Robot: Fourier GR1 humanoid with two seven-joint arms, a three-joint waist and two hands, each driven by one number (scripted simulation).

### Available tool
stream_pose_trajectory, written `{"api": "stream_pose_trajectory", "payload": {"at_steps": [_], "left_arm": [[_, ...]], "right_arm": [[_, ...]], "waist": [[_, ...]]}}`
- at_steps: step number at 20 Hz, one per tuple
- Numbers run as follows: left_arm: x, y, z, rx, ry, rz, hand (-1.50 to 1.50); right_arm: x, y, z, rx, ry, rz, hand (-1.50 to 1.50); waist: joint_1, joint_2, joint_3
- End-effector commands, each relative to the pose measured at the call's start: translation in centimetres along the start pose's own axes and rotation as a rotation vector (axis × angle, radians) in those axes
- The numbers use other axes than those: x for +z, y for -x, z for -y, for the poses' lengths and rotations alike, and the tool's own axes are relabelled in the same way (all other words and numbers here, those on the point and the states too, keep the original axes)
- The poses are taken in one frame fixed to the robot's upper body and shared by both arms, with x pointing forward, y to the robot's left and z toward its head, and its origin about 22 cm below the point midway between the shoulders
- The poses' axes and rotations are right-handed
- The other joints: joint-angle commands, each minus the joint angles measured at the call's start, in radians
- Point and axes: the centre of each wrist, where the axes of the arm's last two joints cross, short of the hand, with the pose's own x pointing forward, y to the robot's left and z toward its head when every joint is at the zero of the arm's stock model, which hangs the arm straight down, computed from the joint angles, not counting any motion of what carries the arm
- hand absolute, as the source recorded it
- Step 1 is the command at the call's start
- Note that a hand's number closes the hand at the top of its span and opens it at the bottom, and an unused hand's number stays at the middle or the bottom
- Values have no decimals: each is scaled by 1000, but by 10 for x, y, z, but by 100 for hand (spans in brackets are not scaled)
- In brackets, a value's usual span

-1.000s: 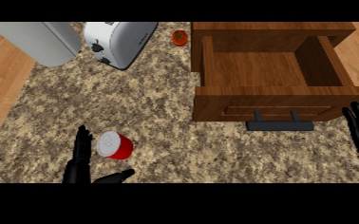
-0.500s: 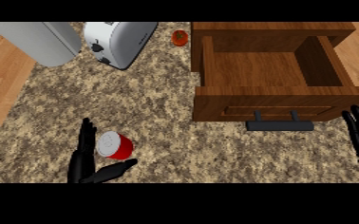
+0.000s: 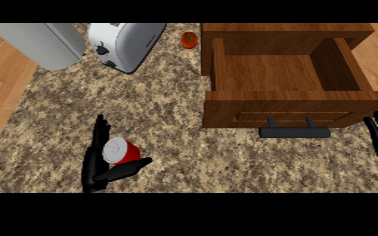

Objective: Pick up the can, place it into the drawer and close the drawer

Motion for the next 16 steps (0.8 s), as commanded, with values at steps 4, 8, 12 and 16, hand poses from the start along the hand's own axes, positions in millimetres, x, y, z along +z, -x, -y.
{"api": "stream_pose_trajectory", "payload": {"at_steps": [4, 8, 12, 16], "left_arm": [[-10, 10, 7, 4, 56, -4, -150], [-22, 4, 17, 25, 48, 54, 150], [-14, -11, 30, 80, 98, 44, 150], [-5, -23, 36, 114, 122, 51, 150]], "right_arm": [[19, 5, -6, -16, -5, 16, -150], [6, -13, -16, -17, -4, -2, -150], [1, -8, 3, -15, -10, 0, -150], [8, -5, -14, -14, 10, -10, -150]], "waist": [[-4, 0, 0], [-2, 0, 0], [0, 0, 0], [2, -1, 0]]}}
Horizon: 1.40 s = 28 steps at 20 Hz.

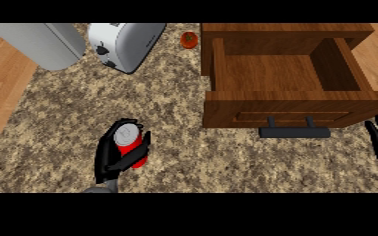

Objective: Pick up the can, place it into the drawer and close the drawer

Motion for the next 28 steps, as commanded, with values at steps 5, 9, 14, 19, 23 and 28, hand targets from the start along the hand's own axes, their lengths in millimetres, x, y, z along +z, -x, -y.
{"api": "stream_pose_trajectory", "payload": {"at_steps": [5, 9, 14, 19, 23, 28], "left_arm": [[-32, -31, -8, 35, 49, 63, 150], [-71, -49, -60, 60, 20, 76, 150], [-70, -40, -39, 53, 86, 107, 150], [-95, -96, -15, 4, 167, 118, 150], [-94, -140, 15, 18, 186, 169, 150], [-87, -167, 54, -2, 236, 199, 150]], "right_arm": [[-8, -11, -8, -23, 1, 18, -150], [-7, -5, 9, -26, 11, 26, -150], [5, -4, 11, -12, -4, 17, -150], [8, -8, 2, -5, 3, 14, -150], [11, -12, 6, -19, 32, 7, -150], [13, -8, 10, -8, 39, 35, -150]], "waist": [[1, 0, 0], [-1, 2, -1], [-3, 1, 0], [-3, 0, 0], [0, -2, 0], [-3, -2, 0]]}}
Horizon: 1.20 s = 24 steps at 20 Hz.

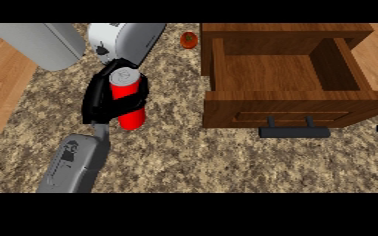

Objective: Pick up the can, place it into the drawer and close the drawer

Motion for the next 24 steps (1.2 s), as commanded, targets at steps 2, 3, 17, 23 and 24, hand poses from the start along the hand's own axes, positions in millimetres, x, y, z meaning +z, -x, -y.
{"api": "stream_pose_trajectory", "payload": {"at_steps": [2, 3, 17, 23, 24], "left_arm": [[-19, -56, 41, 0, 28, 30, 150], [-24, -45, 50, -6, 52, 16, 150], [-79, -134, 149, -81, 112, 92, 150], [-109, -175, 165, -73, 123, 67, 150], [-96, -174, 179, -85, 112, 93, 150]], "right_arm": [[-5, 1, 2, 2, 13, -5, -150], [7, 19, 0, -11, 1, 0, -150], [-12, -11, 2, 0, 4, 12, -150], [2, 5, 4, -8, -24, 3, -150], [-5, 18, -2, 28, 4, -13, -150]], "waist": [[1, 0, 0], [-5, 1, 0], [-20, 4, 0], [-21, 4, 1], [-17, 3, 1]]}}
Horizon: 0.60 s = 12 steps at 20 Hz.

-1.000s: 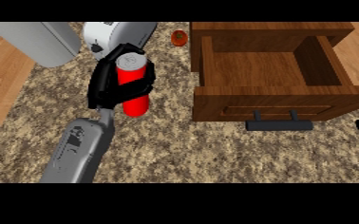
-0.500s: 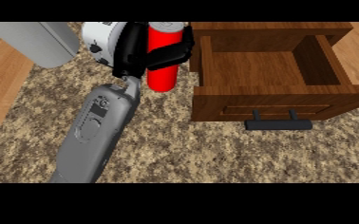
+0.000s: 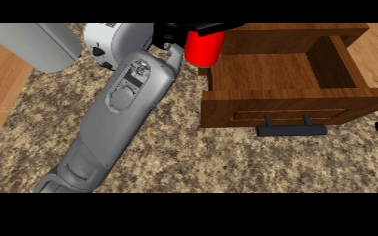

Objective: Pick up the can, place it into the drawer and close the drawer

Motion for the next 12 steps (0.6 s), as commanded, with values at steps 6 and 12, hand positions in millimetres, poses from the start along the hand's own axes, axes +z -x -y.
{"api": "stream_pose_trajectory", "payload": {"at_steps": [6, 12], "left_arm": [[-30, -30, 34, -27, 7, -31, 150], [-43, -21, 45, -81, 6, -40, 150]], "right_arm": [[2, -5, -4, 5, -2, -3, -150], [-11, -9, -4, -10, -24, 10, -150]], "waist": [[-10, 2, 0], [-29, 8, 1]]}}
